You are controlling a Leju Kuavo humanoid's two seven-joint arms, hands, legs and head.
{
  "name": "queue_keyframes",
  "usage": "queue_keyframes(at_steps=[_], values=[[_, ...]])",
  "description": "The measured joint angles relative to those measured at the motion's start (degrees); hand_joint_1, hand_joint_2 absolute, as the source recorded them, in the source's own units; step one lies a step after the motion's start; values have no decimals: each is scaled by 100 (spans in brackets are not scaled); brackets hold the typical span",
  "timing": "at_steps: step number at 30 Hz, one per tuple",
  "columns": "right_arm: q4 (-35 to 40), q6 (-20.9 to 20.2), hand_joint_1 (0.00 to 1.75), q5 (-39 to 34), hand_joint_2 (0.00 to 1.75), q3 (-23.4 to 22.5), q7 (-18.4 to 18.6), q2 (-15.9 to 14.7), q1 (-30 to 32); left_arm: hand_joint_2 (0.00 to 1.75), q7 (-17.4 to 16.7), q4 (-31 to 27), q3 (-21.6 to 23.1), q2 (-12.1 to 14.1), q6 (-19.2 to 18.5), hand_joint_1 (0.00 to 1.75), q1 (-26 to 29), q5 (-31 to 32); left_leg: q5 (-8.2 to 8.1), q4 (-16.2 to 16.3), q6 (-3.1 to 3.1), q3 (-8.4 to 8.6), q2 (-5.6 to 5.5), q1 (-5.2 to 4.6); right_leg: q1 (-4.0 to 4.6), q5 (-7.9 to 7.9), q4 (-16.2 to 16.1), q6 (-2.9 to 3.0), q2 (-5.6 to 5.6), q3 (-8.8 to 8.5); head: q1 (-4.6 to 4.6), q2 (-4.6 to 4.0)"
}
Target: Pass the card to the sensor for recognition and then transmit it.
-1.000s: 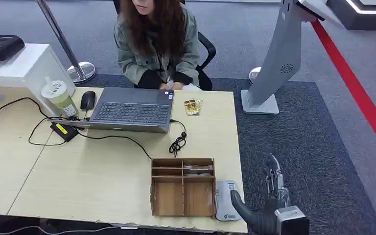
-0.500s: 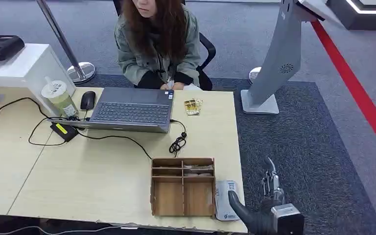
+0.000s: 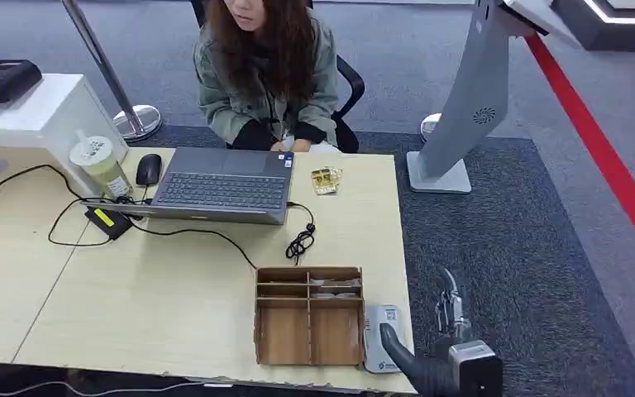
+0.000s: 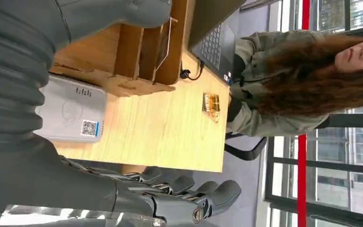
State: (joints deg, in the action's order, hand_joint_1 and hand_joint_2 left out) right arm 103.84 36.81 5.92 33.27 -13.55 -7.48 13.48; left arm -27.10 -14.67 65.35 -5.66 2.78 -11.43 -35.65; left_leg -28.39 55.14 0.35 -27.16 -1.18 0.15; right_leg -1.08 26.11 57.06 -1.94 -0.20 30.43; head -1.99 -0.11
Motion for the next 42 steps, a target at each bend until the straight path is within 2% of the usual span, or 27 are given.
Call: queue_keyframes(at_steps=[10,16,42], values=[[-234,-37,0,-301,175,109,-114,50,-69,175,0,2,2,0,-2,0,-1,-9,0,0,0,0,0,0,0,0,0,0,0,0,0,0],[-437,-142,0,-745,175,205,-380,61,-119,175,0,7,4,0,-9,0,-3,-17,0,0,0,0,0,0,0,0,0,0,0,-1,0,0],[-743,-44,0,-770,175,299,-446,85,-170,175,0,33,9,-9,-20,0,-10,-50,0,0,0,1,0,0,0,0,0,0,0,0,0,0]])
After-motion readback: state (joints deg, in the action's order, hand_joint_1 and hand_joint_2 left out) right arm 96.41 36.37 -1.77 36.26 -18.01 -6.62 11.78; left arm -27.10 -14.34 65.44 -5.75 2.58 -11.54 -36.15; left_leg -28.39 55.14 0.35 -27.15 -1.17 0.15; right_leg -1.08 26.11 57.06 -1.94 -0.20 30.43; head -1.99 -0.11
